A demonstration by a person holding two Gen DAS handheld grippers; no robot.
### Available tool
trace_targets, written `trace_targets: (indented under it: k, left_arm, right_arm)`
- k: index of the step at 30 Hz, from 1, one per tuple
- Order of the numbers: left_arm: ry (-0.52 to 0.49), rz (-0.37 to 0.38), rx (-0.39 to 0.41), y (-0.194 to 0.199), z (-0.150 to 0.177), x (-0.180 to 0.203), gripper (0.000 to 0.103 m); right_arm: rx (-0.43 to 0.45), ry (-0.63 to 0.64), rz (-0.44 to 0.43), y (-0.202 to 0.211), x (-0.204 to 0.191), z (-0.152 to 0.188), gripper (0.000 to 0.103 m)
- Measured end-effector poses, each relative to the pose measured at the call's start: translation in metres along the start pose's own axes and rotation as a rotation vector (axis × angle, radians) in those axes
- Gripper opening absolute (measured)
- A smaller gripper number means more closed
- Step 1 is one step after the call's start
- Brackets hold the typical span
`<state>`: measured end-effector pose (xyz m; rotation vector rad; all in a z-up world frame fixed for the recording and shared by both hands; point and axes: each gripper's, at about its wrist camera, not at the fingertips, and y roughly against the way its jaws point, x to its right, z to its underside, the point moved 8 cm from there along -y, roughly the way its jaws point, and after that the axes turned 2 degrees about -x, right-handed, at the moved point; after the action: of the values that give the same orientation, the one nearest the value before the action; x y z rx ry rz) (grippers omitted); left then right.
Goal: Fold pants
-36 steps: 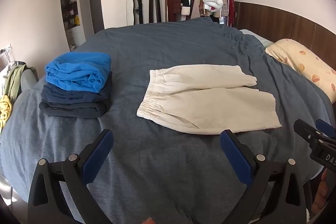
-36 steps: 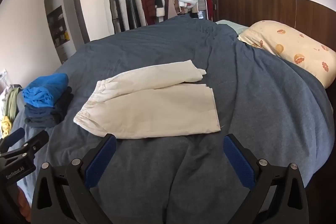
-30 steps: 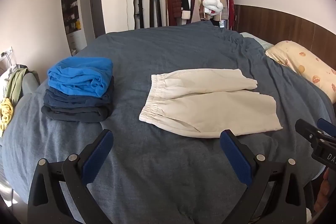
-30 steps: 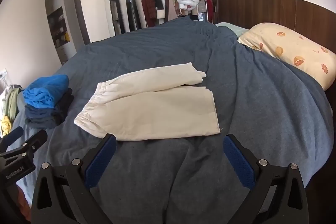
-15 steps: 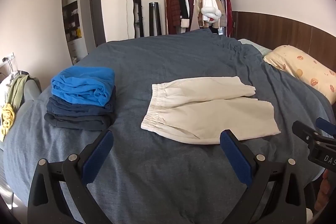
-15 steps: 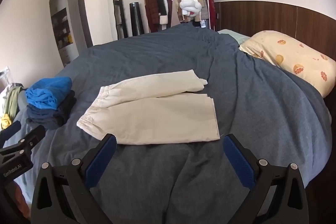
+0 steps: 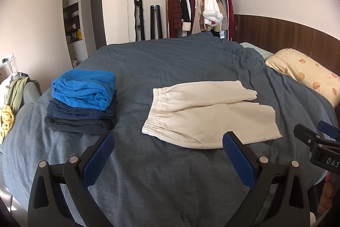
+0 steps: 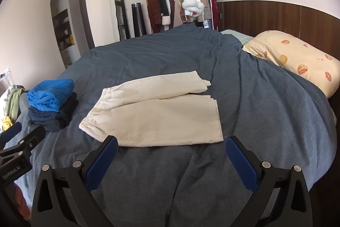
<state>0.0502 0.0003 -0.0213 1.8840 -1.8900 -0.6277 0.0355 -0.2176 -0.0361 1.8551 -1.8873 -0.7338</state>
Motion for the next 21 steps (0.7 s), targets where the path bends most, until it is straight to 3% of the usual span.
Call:
trace_targets:
  k: [21]
  left_arm:
    - [0.003, 0.002, 0.014, 0.0026, -0.0054, 0.0012, 0.103]
  right_arm:
    - [0.000, 0.000, -0.004, 0.0017, -0.0002, -0.0013, 0.102]
